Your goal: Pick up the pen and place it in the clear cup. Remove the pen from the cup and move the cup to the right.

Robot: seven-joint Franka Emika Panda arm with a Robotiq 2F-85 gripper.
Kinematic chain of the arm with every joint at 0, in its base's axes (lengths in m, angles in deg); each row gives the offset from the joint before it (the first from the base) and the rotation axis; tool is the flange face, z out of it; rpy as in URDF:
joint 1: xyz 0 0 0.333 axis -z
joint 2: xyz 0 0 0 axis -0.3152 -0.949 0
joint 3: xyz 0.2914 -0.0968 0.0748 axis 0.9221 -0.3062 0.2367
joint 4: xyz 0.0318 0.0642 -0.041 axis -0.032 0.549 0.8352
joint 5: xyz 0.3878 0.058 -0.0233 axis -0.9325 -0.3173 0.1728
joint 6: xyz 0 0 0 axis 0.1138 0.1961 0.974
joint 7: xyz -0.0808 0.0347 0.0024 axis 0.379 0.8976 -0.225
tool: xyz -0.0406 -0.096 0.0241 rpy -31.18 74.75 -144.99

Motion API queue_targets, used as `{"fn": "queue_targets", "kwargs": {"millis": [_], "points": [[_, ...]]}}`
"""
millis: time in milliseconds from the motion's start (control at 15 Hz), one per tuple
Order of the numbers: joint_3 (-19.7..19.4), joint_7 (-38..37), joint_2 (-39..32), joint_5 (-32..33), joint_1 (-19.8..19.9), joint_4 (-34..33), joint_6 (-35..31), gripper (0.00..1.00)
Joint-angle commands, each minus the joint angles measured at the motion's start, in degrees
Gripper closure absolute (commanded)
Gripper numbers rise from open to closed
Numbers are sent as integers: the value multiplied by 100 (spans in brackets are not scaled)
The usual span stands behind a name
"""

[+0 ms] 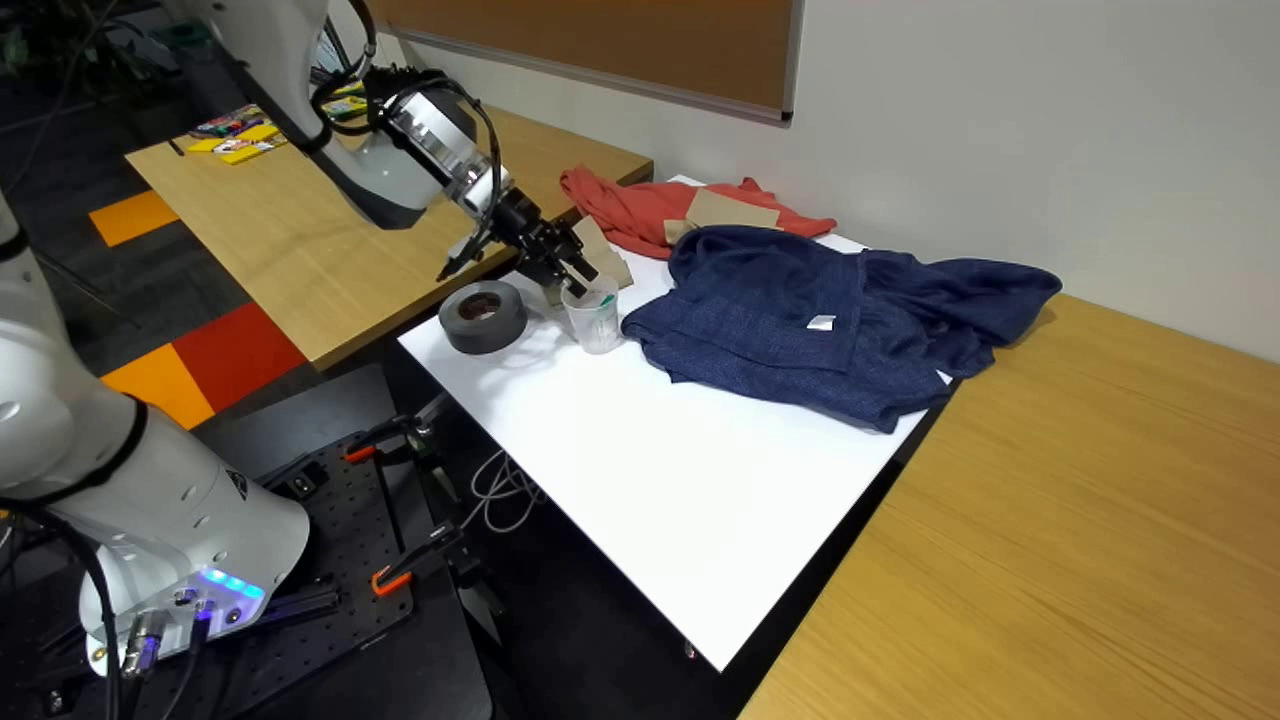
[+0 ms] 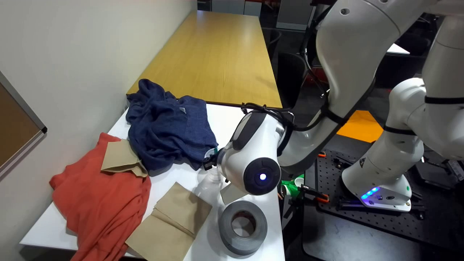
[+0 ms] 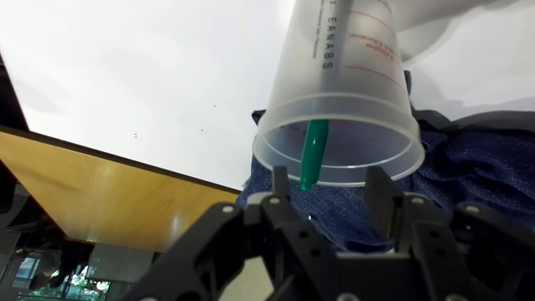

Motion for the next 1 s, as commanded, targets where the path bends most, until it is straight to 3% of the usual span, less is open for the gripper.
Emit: {"fn": "queue_targets", "kwargs": {"millis": [0, 200, 600, 933], "points": [[-74, -186, 238, -73, 83, 282, -301, 49], [-116, -258, 186, -8, 122, 291, -420, 54], [-234, -273, 119, 84, 162, 251, -716, 51], [-290, -240, 94, 87, 175, 223, -925, 54]]}}
